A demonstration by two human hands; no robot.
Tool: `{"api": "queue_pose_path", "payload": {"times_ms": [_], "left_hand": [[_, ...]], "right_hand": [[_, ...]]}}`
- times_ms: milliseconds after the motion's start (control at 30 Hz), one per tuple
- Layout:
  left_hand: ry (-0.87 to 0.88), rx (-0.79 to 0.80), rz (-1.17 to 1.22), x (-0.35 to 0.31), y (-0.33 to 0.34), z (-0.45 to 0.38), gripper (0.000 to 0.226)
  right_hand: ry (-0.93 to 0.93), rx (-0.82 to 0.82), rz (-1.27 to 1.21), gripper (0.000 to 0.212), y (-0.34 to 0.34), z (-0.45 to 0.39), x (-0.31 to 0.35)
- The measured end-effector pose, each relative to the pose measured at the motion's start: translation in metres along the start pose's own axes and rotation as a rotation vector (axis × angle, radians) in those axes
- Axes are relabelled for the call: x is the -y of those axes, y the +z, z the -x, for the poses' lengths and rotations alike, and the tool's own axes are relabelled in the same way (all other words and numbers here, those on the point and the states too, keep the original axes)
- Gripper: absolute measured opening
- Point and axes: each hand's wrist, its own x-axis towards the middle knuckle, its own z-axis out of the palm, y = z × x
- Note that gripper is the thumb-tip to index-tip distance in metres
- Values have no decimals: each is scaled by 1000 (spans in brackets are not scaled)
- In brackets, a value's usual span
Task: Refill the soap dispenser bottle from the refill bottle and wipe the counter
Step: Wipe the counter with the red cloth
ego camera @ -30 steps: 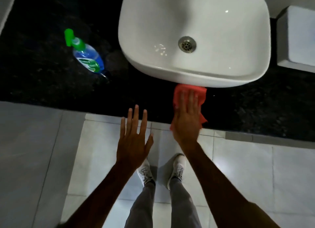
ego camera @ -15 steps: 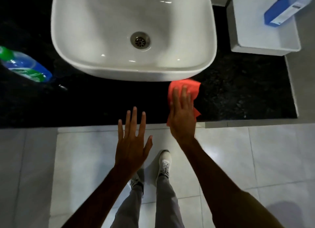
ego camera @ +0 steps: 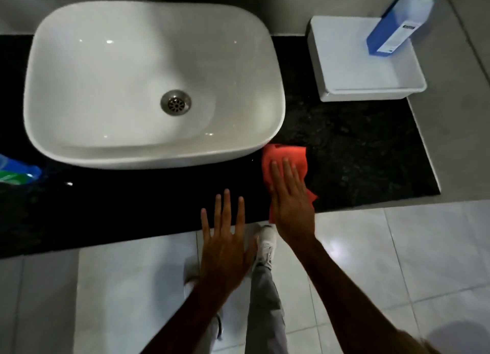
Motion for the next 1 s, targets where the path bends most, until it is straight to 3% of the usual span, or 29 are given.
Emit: {"api": "queue_pose_path", "payload": {"times_ms": [133,267,400,500,633,833,1000], "left_hand": [[-81,-7,3,-19,0,-16,83],[-121,-23,-8,-26,6,-24,83],[-220,11,17,-42,0,-29,82],[-194,-13,98,-73,-14,-55,77],[-93,-60,168,-125,-37,-105,72],[55,-182,192,-193,-76,-215,74],[71,-127,83,-210,-78,-284,79]], "right_hand": [[229,-18,-2,62,-4,-91,-18],[85,-14,4,66,2,-165,-15],[-92,161,-141,69,-20,-135,-28],[-29,279,-374,75,-58,-121,-52],[93,115,-663,50,-125,-129,-70],[61,-92,-437,52,-187,-250,-125],[129,97,-327,52,-145,-337,-150]]}}
